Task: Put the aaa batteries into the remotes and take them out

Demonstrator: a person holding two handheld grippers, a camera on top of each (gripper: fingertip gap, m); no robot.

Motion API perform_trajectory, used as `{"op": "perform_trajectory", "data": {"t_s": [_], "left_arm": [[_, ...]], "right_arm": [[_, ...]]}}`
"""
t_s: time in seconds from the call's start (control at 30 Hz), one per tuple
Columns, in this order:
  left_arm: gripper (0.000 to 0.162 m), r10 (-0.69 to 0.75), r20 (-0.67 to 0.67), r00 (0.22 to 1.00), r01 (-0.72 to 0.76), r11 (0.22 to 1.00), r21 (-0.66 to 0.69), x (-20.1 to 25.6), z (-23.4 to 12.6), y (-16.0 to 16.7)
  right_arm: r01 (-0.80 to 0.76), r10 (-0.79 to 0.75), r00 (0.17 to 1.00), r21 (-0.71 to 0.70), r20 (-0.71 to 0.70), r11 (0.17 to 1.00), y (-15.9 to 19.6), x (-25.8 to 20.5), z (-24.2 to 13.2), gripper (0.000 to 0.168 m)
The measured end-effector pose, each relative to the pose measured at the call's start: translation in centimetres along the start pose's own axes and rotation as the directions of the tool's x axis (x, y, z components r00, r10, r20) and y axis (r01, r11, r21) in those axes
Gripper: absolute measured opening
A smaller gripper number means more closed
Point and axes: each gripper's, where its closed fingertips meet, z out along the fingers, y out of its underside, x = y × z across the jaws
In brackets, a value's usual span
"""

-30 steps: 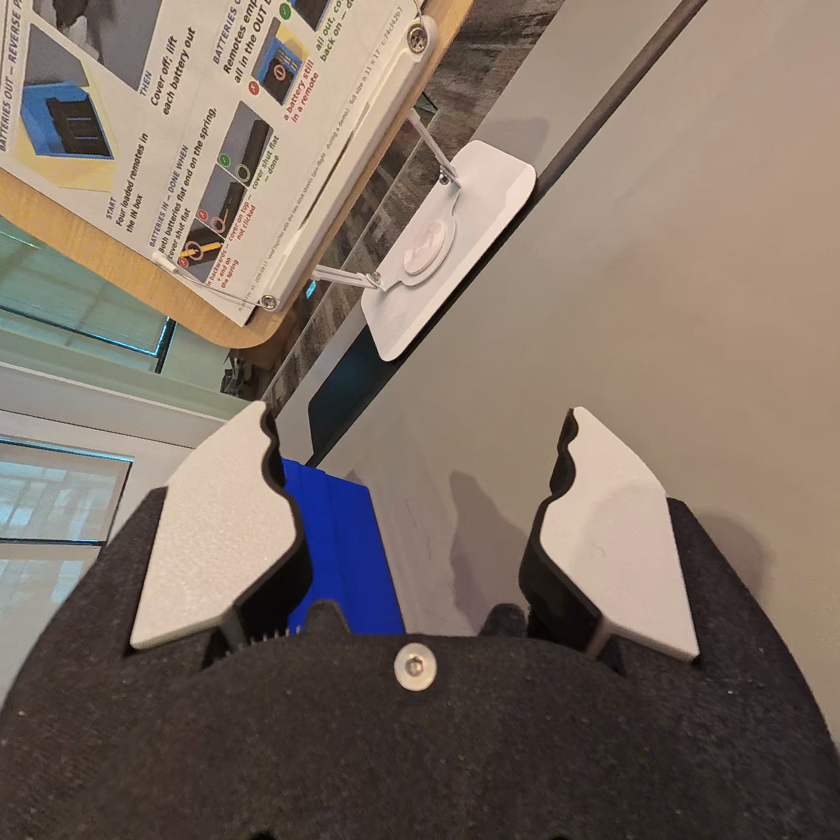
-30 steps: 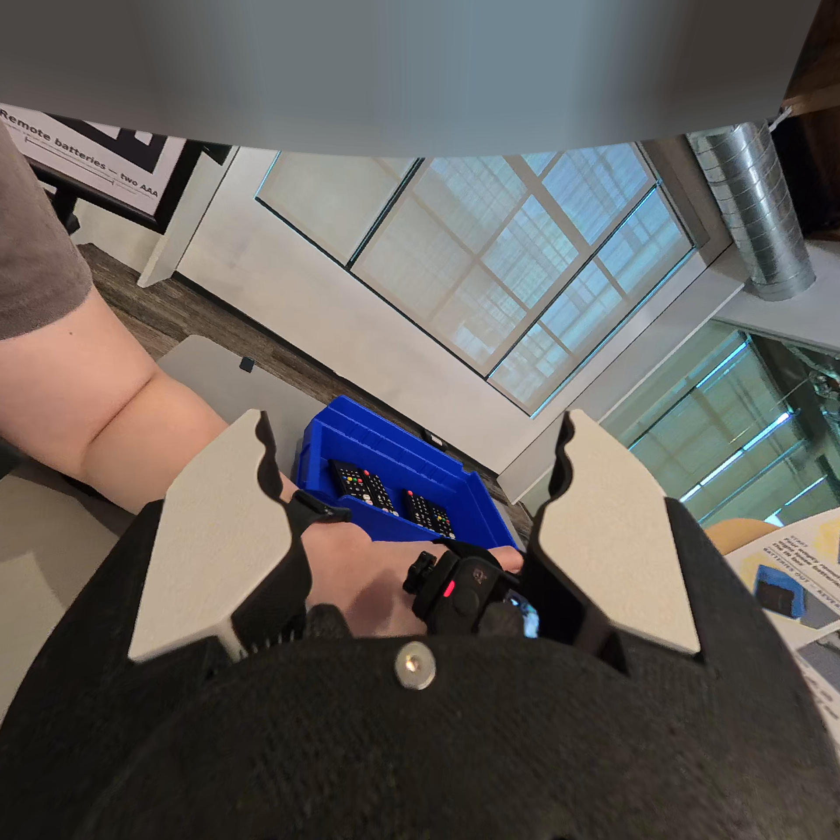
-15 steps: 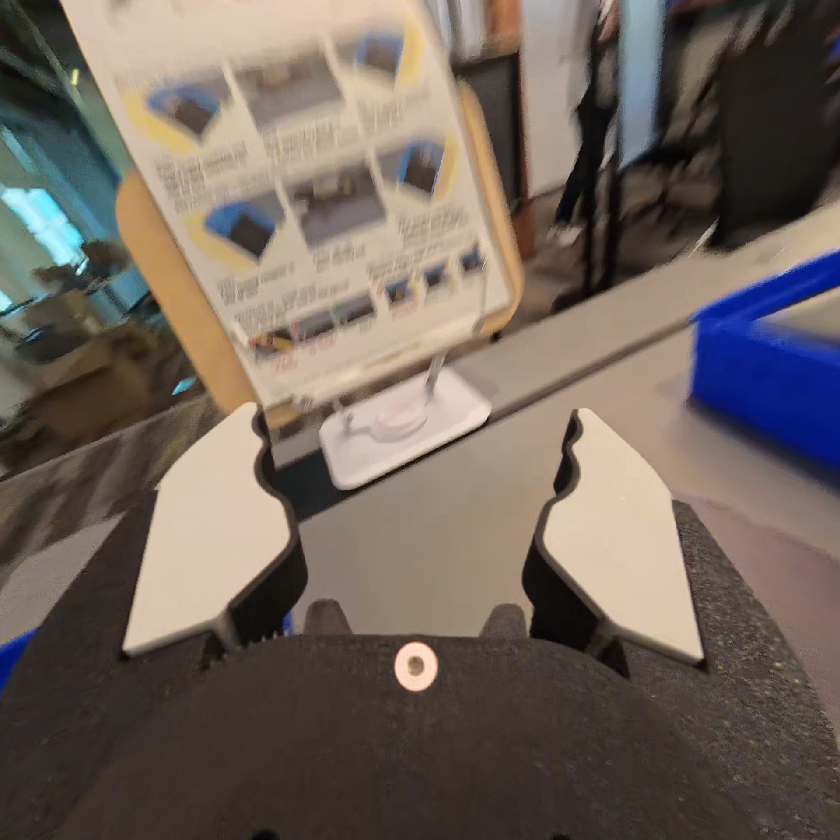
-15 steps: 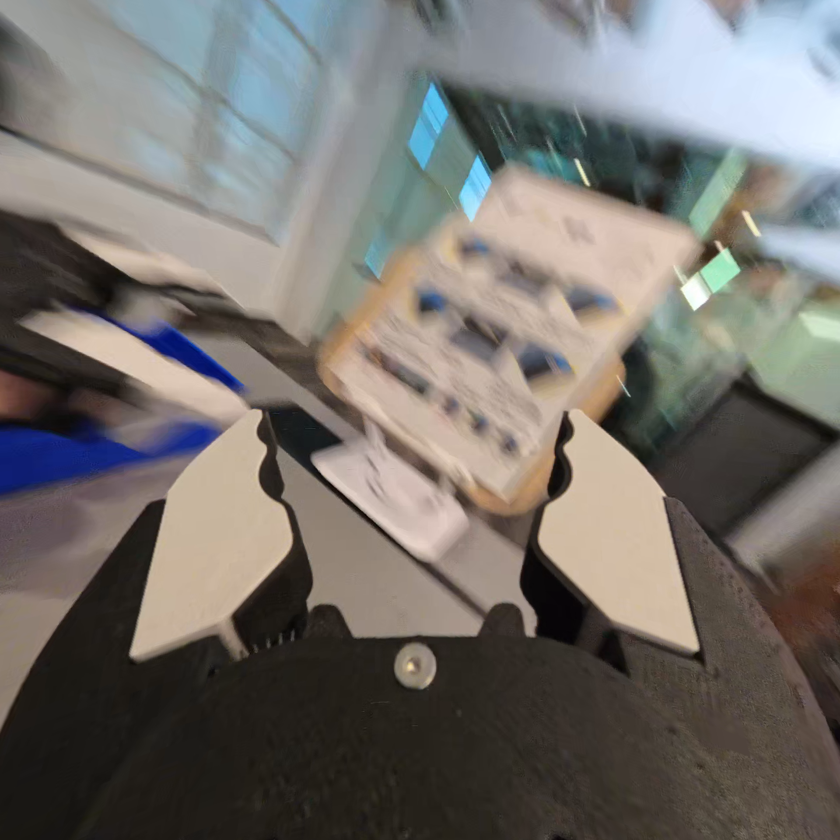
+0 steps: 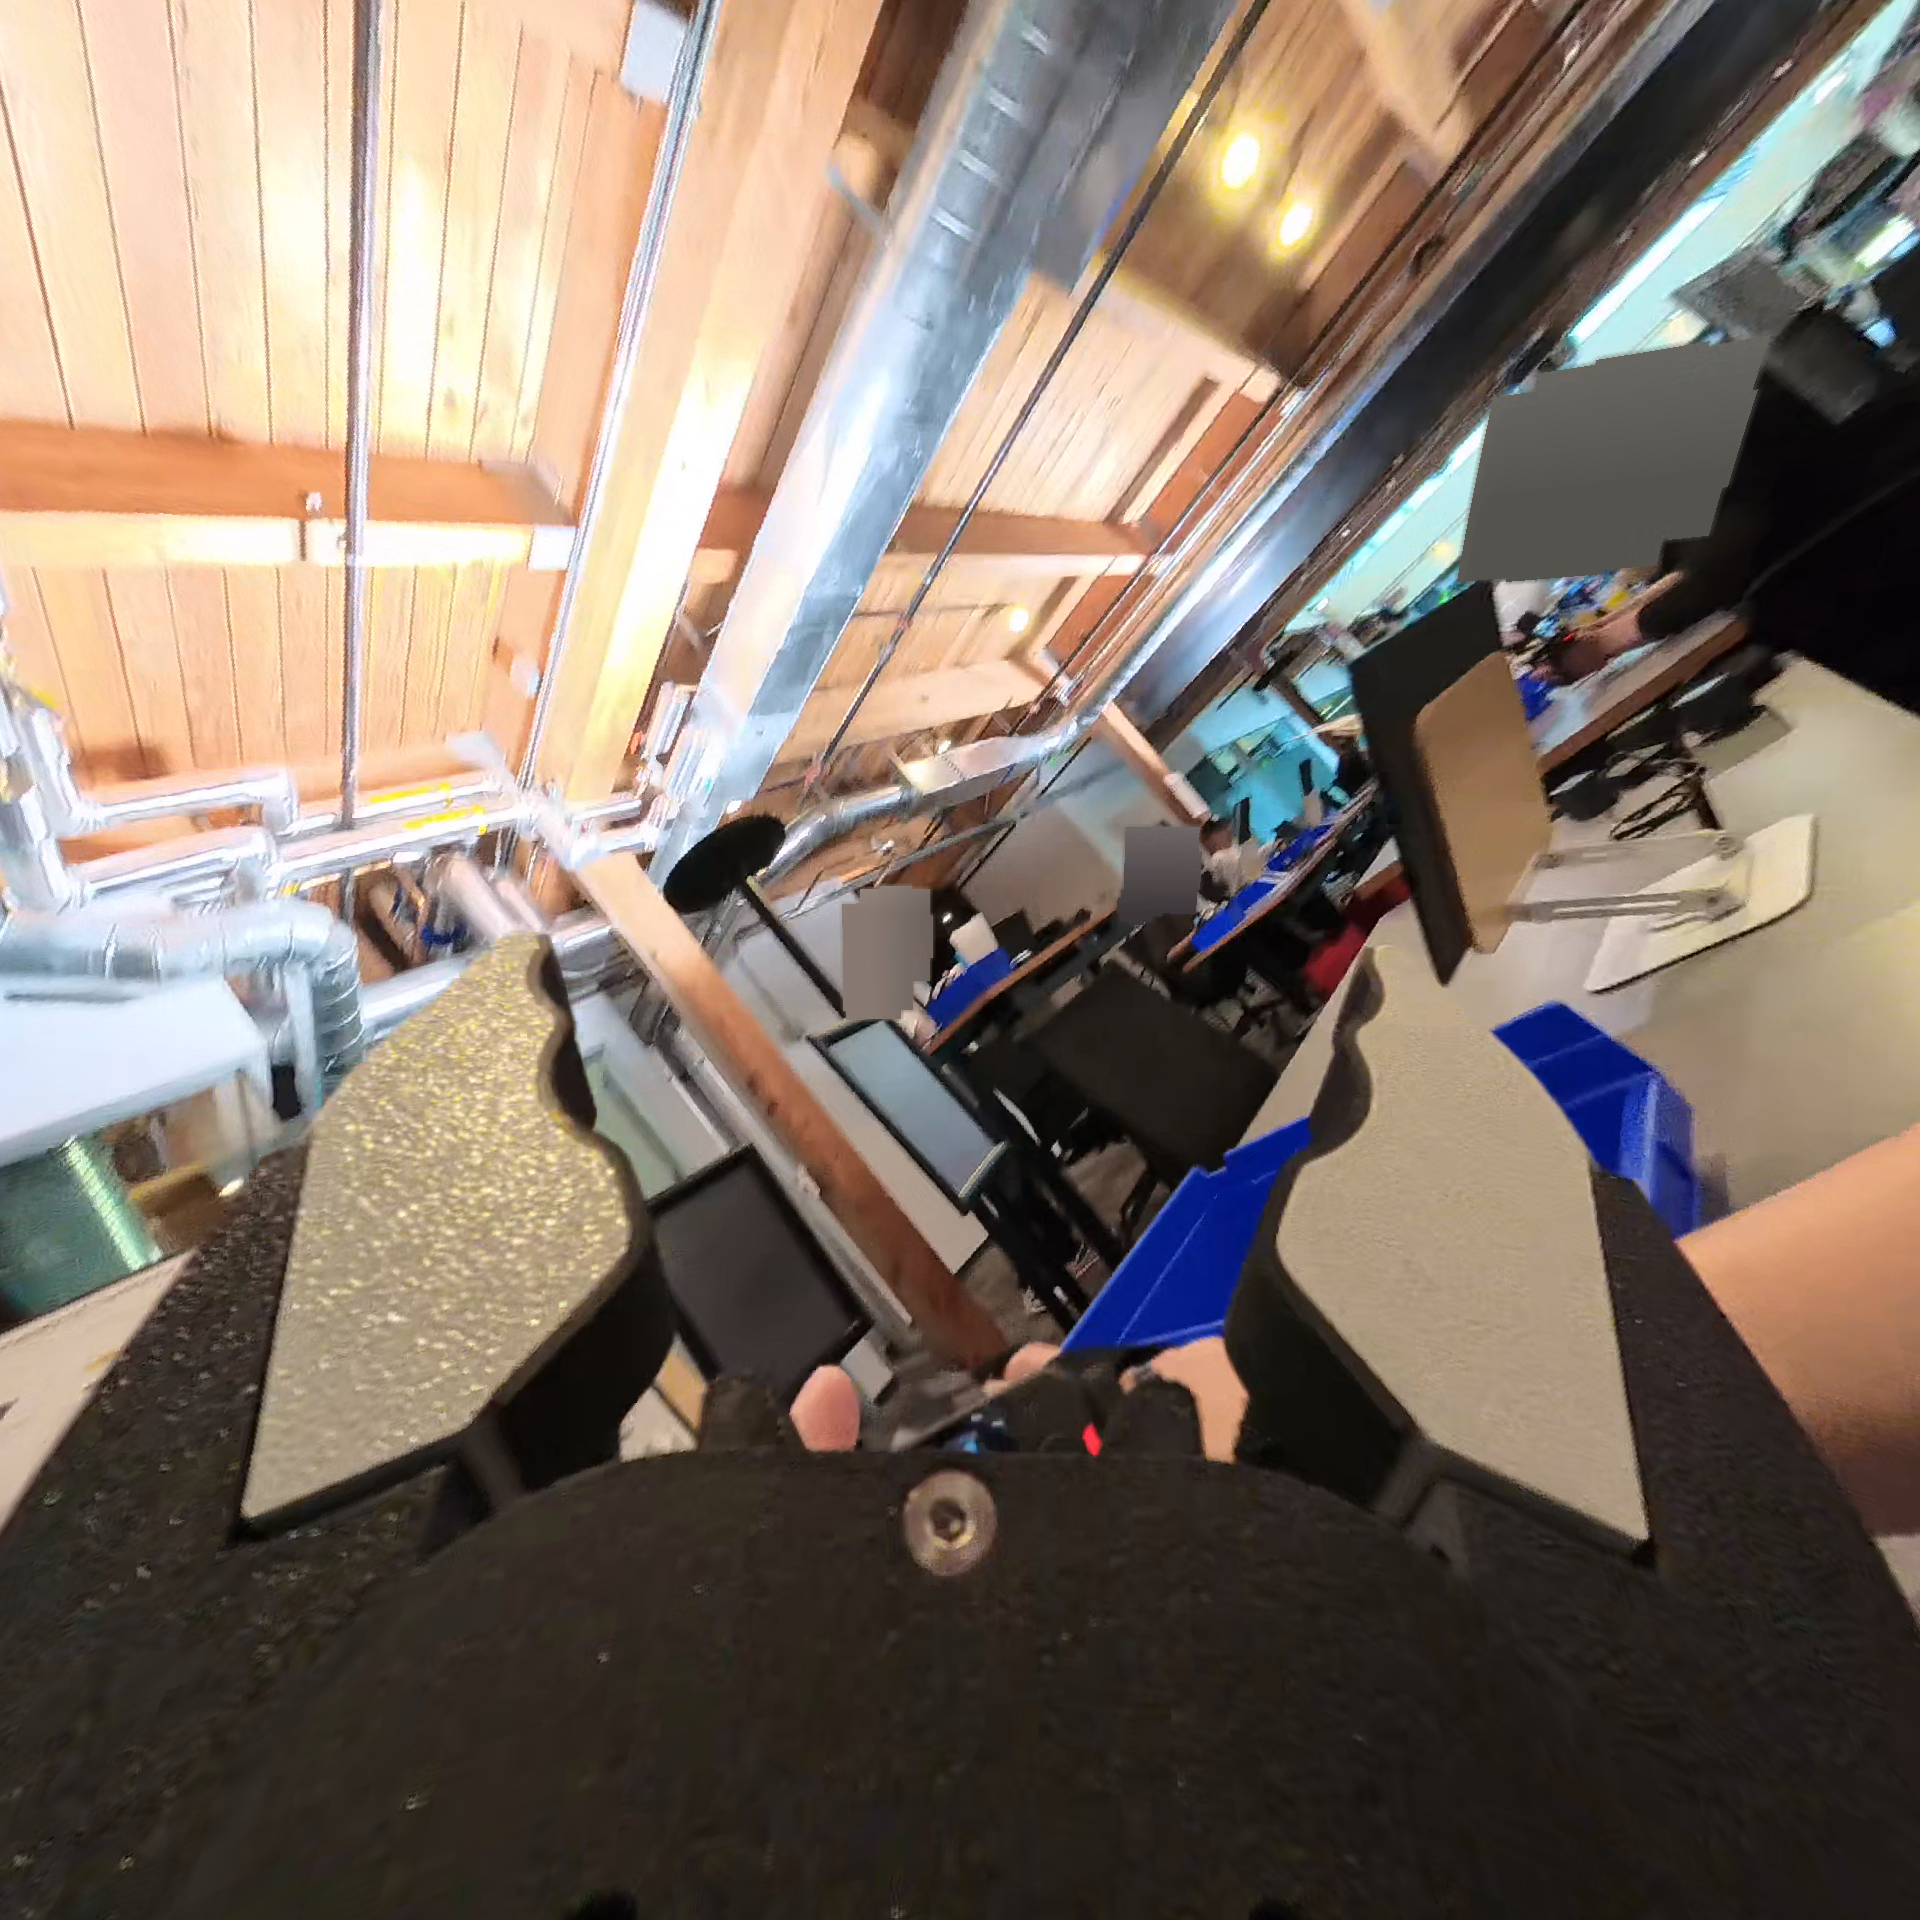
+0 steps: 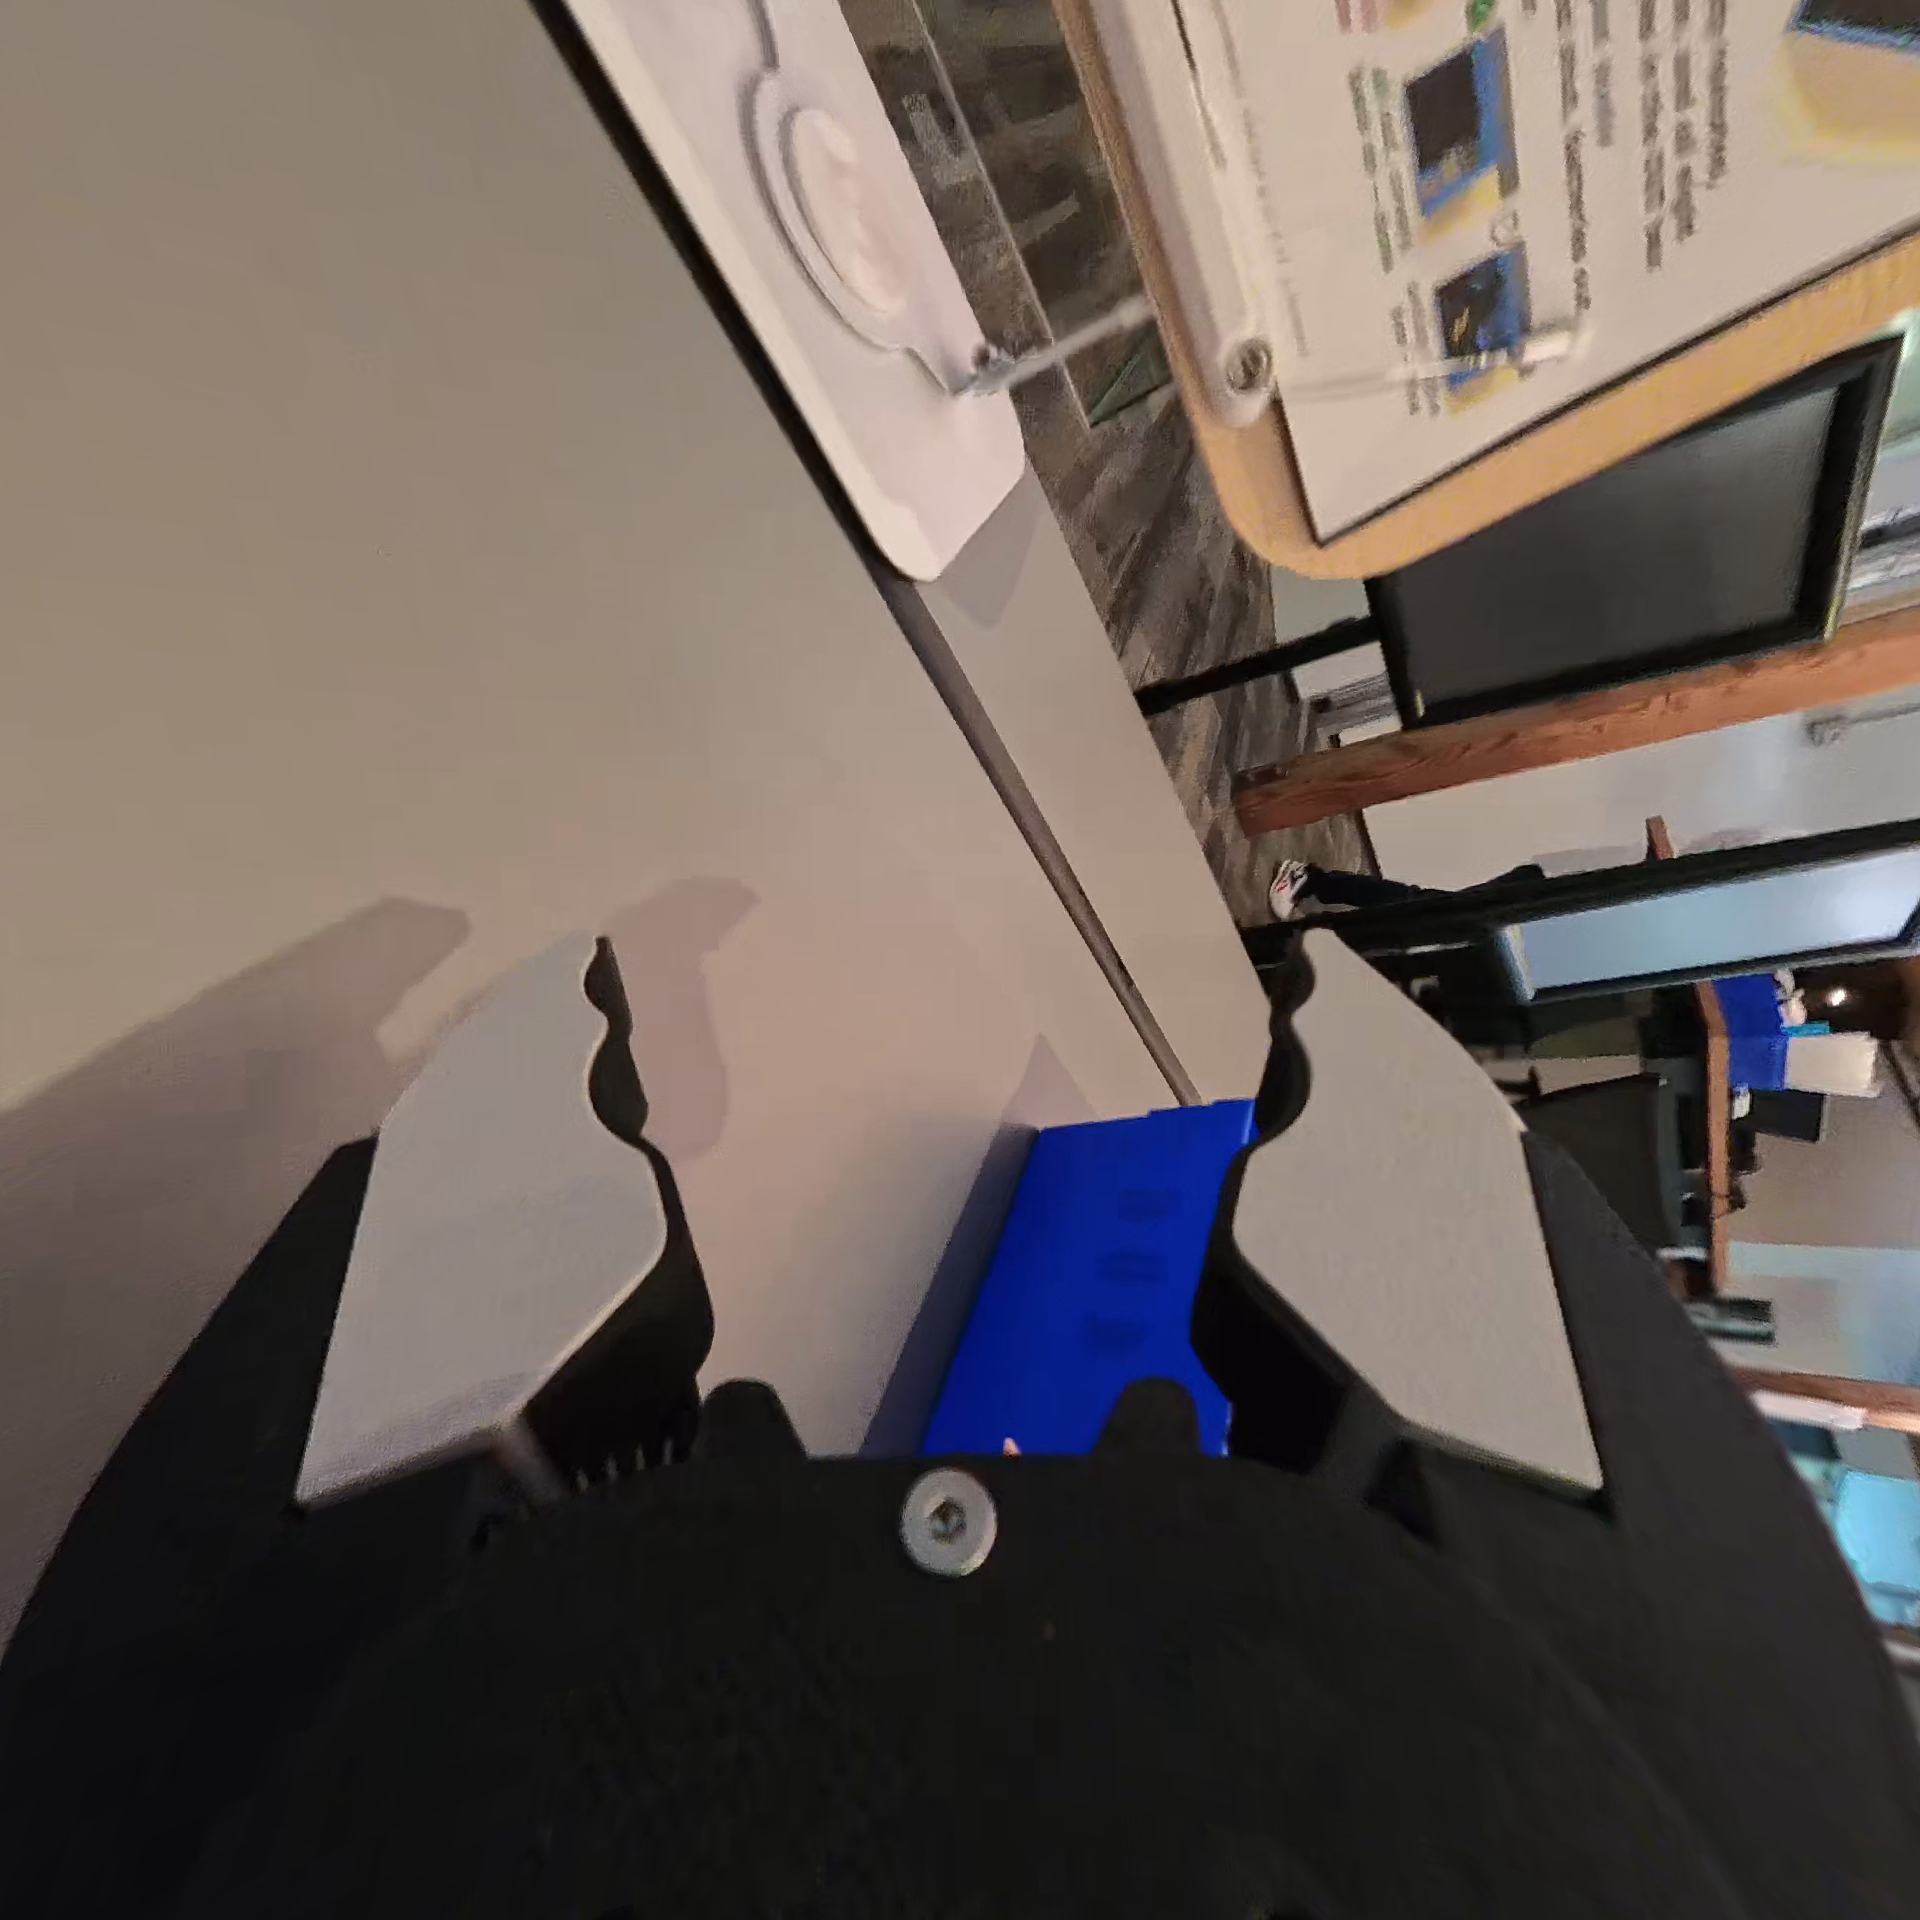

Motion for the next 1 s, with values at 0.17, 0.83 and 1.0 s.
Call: {"op": "perform_trajectory", "data": {"t_s": [0.17,0.83,1.0], "left_arm": [[0.134,-0.024,-0.046,0.999,0.024,1.000,0.000,1.1,0.0,0.4],[0.135,-0.098,-0.071,0.993,0.091,0.991,-0.097,1.3,0.8,2.4],[0.133,-0.087,-0.011,0.996,0.087,0.996,-0.036,-1.6,0.7,-1.0]], "right_arm": [[0.083,-0.083,0.997,0.020,0.004,0.996,-1.6,-2.0,-1.2,0.118],[0.116,-0.114,0.991,-0.025,0.066,0.993,-1.3,-3.7,-1.2,0.118],[0.100,-0.099,0.992,-0.012,0.079,0.995,-1.3,-3.7,-1.1,0.118]]}}
